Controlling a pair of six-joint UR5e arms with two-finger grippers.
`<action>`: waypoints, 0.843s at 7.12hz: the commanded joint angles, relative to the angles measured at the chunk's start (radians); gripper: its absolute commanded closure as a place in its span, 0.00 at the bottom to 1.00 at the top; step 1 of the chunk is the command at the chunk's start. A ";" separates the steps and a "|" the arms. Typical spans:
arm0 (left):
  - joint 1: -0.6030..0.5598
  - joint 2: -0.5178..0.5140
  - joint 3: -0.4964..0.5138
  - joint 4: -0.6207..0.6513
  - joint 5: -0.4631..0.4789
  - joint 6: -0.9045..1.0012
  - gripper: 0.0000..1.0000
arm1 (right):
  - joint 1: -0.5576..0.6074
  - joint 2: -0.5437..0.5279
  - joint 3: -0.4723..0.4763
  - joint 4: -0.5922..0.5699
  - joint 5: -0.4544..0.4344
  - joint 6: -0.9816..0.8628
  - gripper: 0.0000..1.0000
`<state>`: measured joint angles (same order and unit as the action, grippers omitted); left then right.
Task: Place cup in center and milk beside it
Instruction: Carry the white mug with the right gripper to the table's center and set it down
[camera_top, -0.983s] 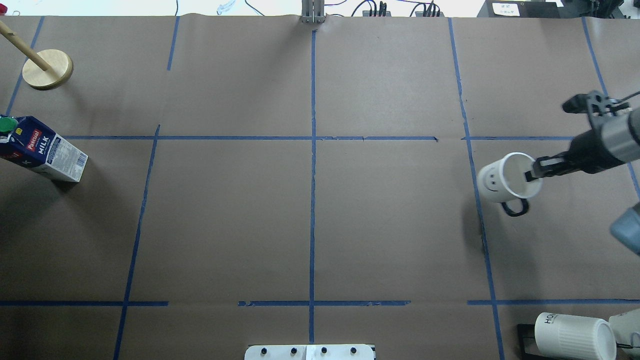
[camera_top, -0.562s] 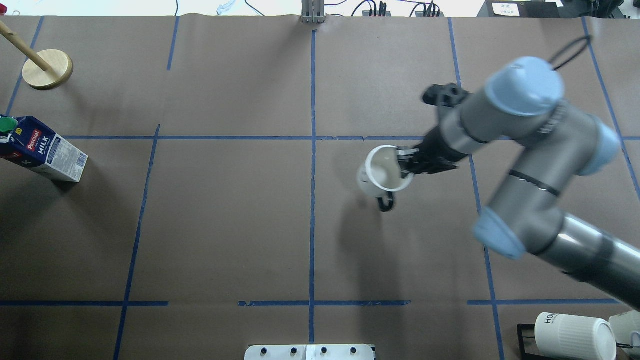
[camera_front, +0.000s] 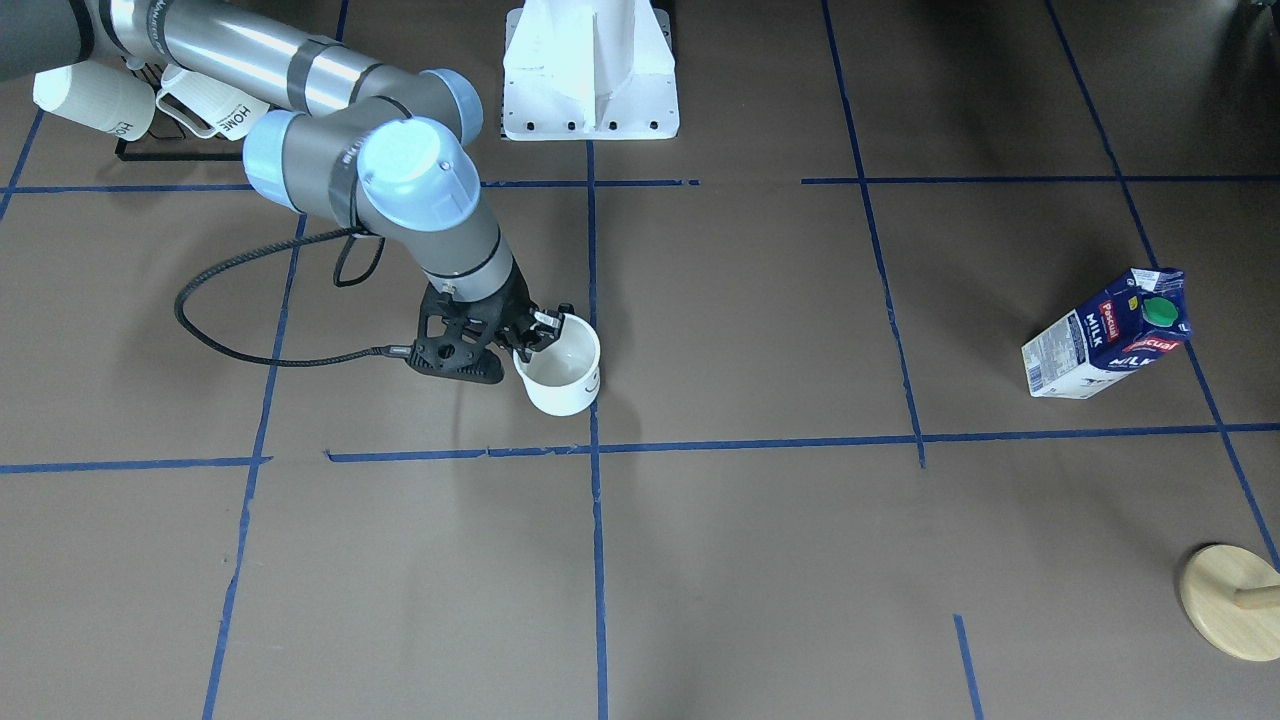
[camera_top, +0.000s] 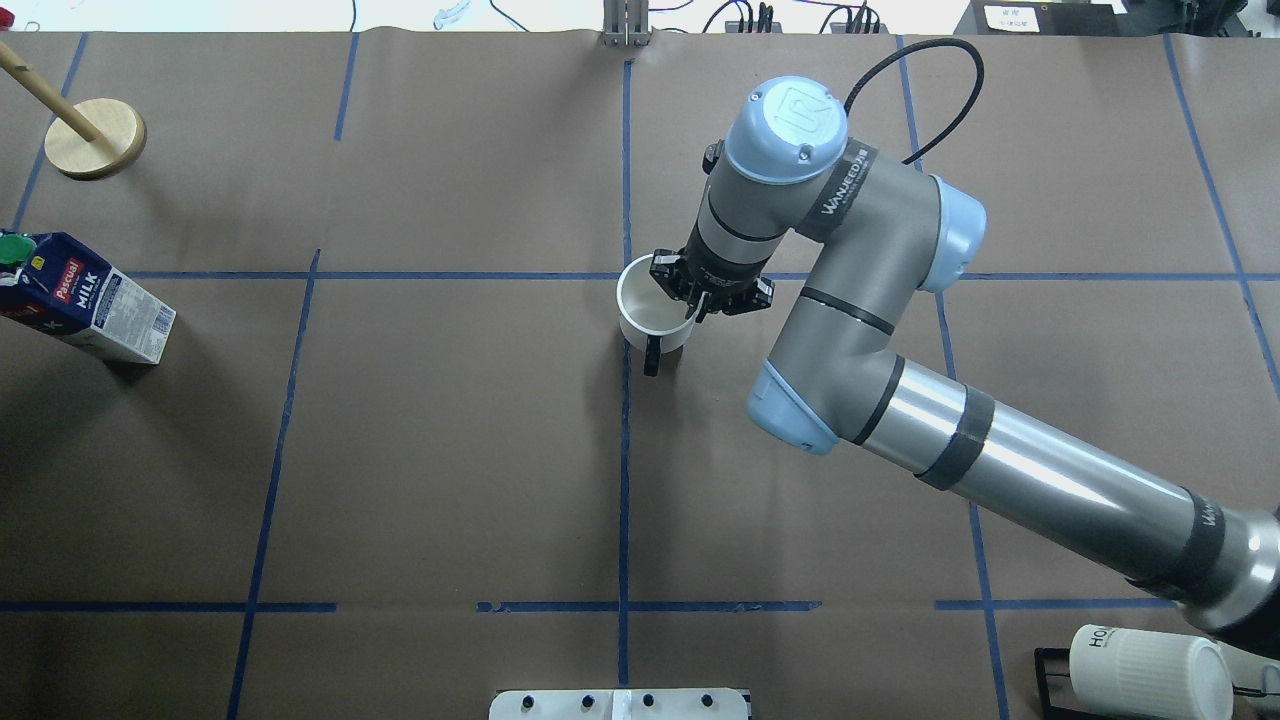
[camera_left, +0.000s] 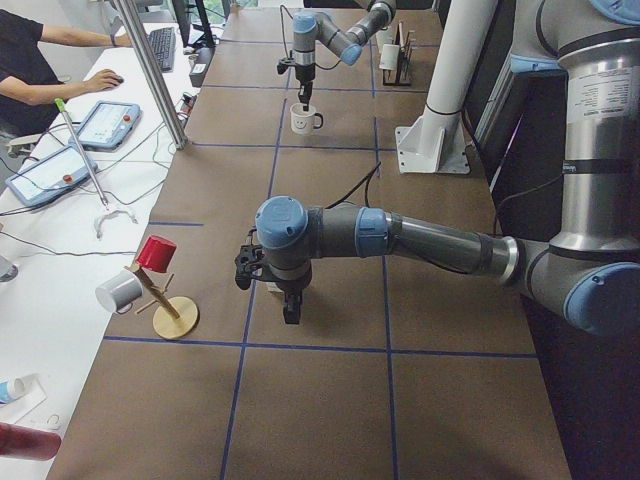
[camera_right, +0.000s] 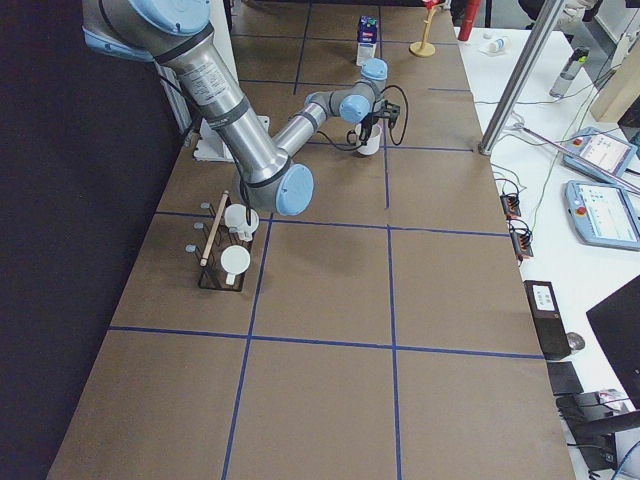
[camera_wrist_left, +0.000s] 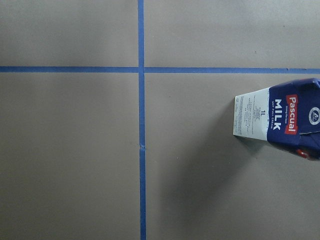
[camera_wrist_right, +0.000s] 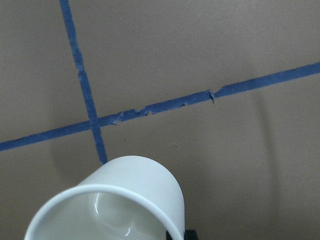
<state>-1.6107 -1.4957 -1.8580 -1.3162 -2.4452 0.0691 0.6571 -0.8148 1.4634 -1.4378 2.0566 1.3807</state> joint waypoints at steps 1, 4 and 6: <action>0.000 0.000 -0.007 0.000 -0.002 0.000 0.00 | -0.031 0.011 -0.032 0.000 -0.025 0.006 0.17; 0.008 -0.006 -0.192 0.003 -0.097 -0.151 0.00 | 0.008 -0.033 0.114 -0.012 -0.003 0.012 0.00; 0.131 -0.044 -0.280 0.005 -0.080 -0.315 0.00 | 0.129 -0.195 0.291 0.002 0.101 -0.003 0.00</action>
<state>-1.5562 -1.5154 -2.0864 -1.3126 -2.5357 -0.1500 0.7183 -0.9201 1.6561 -1.4439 2.0987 1.3864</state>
